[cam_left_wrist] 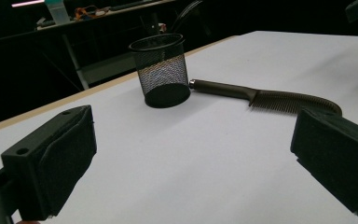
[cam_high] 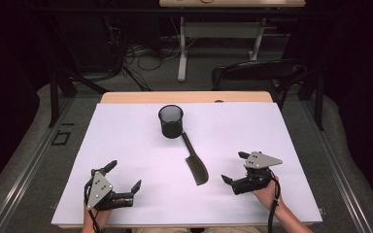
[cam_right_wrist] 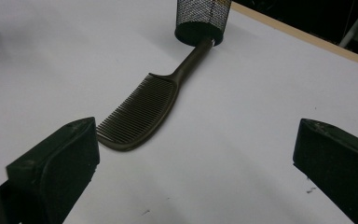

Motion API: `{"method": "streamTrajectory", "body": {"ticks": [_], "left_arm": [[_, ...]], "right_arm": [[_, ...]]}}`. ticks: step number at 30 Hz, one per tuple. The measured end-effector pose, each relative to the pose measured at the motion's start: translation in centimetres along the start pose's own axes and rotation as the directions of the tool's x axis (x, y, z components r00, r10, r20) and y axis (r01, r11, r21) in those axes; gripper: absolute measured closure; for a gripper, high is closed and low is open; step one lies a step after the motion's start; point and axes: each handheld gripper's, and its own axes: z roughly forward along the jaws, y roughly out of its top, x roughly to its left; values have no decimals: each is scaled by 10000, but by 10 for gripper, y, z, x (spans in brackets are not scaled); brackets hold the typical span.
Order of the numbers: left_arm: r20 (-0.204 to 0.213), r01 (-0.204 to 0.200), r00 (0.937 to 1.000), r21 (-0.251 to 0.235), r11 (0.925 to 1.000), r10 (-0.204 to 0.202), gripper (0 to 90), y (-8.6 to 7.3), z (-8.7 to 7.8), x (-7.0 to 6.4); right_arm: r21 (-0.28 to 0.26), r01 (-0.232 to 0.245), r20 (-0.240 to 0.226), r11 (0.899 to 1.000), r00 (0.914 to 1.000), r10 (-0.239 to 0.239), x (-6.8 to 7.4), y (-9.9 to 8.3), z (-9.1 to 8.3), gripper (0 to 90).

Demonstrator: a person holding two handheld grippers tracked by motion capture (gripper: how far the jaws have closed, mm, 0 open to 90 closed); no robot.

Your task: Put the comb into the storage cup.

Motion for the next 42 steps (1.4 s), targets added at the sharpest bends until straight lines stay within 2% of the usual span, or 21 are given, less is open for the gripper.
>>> {"method": "streamTrajectory", "body": {"ticks": [11,17,24,25,26,31,32,34,35,36,37,39,40,42], "left_arm": [[-40,36,10000,-13,10000,-36,2,-1,0,1],[13,-16,10000,27,10000,16,2,-1,0,2],[57,8,10000,21,10000,-8,2,0,2,2],[57,20,10000,-6,10000,-20,2,0,2,2],[80,9,10000,-12,10000,-9,2,0,2,2],[117,27,9999,36,10000,-28,2,0,4,2],[127,4,9999,45,10000,-5,2,0,4,2],[124,40,9999,55,10000,-41,2,0,5,2],[132,35,9999,62,10000,-36,2,-1,5,2],[129,51,9999,59,10000,-52,2,-1,4,2],[121,60,9999,49,10000,-61,2,-1,4,2],[101,61,9999,46,10000,-61,2,0,4,2],[93,60,9999,42,10000,-60,2,0,5,2],[92,30,10000,52,10000,-30,2,0,5,2]], "right_arm": [[397,22,-286,9992,9996,-10,-2,9,18,22],[904,-127,-545,9958,9984,176,-4,11,33,0],[1117,-103,-648,9937,9977,176,-5,15,39,3],[1143,-97,-680,9934,9975,176,-4,15,40,33],[1169,5,-811,9931,9967,90,-3,17,42,114],[1386,225,-817,9901,9966,-112,-2,19,45,174],[1494,290,-851,9883,9962,-164,-2,20,46,232],[1491,289,-821,9884,9965,-167,-1,20,47,267],[1553,301,-880,9874,9960,-165,-2,21,48,367],[1553,301,-880,9874,9960,-165,-2,21,48,367],[1669,279,-930,9856,9956,-124,-2,22,50,489],[1828,364,-958,9825,9952,-191,-1,22,52,602],[1828,364,-958,9825,9952,-191,-1,22,52,602],[1964,489,-1026,9793,9943,-290,0,22,54,677]]}}
